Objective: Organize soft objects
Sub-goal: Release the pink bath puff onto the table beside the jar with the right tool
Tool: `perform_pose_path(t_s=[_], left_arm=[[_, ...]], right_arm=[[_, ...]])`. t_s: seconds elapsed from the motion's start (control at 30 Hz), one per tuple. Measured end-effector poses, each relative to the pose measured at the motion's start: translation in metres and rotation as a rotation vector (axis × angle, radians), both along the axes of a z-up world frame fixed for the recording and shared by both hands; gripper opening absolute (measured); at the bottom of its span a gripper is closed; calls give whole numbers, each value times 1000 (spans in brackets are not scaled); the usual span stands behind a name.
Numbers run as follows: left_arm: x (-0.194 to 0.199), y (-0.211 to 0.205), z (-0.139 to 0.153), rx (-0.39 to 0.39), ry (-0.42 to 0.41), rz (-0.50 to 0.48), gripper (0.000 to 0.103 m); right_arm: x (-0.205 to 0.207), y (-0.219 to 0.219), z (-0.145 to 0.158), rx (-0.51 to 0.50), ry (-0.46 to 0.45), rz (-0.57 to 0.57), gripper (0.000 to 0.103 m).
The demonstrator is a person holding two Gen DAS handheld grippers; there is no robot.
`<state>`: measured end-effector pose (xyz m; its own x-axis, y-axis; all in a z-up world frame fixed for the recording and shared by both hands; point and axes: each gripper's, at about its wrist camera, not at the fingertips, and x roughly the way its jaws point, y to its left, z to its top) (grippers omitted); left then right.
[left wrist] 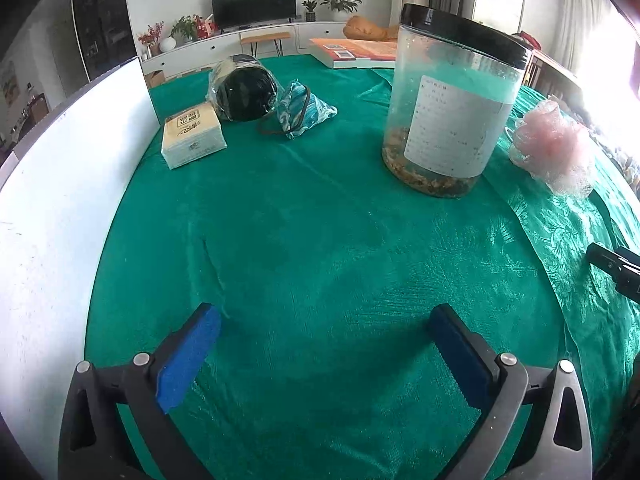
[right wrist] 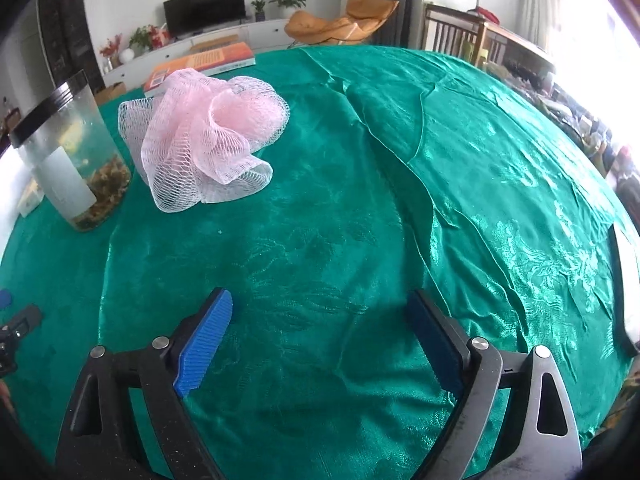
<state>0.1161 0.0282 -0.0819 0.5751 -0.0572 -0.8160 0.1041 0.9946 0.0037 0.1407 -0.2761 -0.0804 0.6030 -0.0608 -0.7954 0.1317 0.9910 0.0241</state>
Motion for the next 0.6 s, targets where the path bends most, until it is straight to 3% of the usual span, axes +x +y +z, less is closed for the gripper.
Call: perform_pose_path(t_s=[0.6], left_arm=[[0, 0, 0, -1, 0, 0, 103]], right_arm=[[-1, 1, 0, -1, 0, 0, 92]])
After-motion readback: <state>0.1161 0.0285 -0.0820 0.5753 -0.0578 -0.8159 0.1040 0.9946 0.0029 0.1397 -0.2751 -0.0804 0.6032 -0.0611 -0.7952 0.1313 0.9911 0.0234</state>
